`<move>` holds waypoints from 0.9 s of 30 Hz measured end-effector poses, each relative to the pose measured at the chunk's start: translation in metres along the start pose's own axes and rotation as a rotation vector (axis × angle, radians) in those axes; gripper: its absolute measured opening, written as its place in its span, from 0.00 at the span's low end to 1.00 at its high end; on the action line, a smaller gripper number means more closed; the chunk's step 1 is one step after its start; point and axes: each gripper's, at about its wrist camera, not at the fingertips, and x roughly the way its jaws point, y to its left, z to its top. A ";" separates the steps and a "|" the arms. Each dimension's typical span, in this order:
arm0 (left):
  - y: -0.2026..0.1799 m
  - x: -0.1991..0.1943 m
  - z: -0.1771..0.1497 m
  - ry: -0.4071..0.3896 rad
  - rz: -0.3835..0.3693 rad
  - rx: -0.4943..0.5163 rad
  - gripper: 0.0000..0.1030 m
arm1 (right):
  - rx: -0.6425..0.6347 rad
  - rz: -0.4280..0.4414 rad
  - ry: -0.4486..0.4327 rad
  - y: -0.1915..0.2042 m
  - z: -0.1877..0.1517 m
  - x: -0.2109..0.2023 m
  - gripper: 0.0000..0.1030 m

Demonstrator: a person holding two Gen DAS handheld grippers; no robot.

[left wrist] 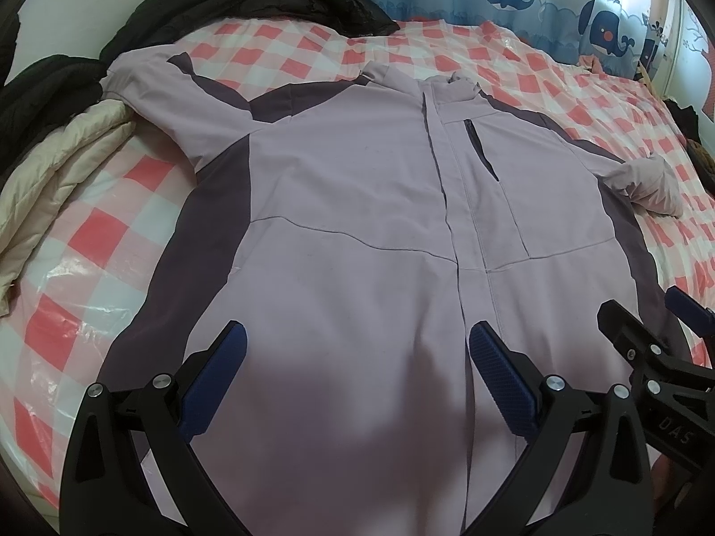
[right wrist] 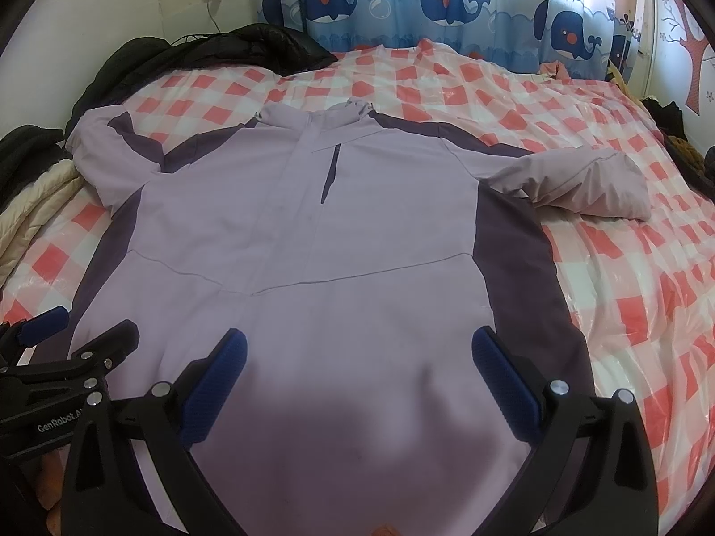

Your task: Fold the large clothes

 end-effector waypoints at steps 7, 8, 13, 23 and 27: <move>-0.009 0.004 0.004 0.008 0.002 -0.020 0.94 | 0.000 -0.001 -0.009 0.002 0.002 0.003 0.94; -0.010 0.005 0.005 0.008 0.000 -0.019 0.94 | 0.000 0.003 -0.009 0.000 0.001 0.004 0.94; -0.017 0.012 0.012 0.011 -0.017 -0.016 0.94 | 0.011 0.002 -0.006 -0.002 0.002 0.005 0.94; -0.030 0.018 0.014 0.013 -0.033 0.019 0.94 | 0.056 -0.022 -0.020 -0.020 0.012 -0.003 0.94; -0.032 0.019 0.014 0.014 -0.037 0.025 0.94 | 0.066 -0.023 -0.030 -0.037 0.023 -0.001 0.94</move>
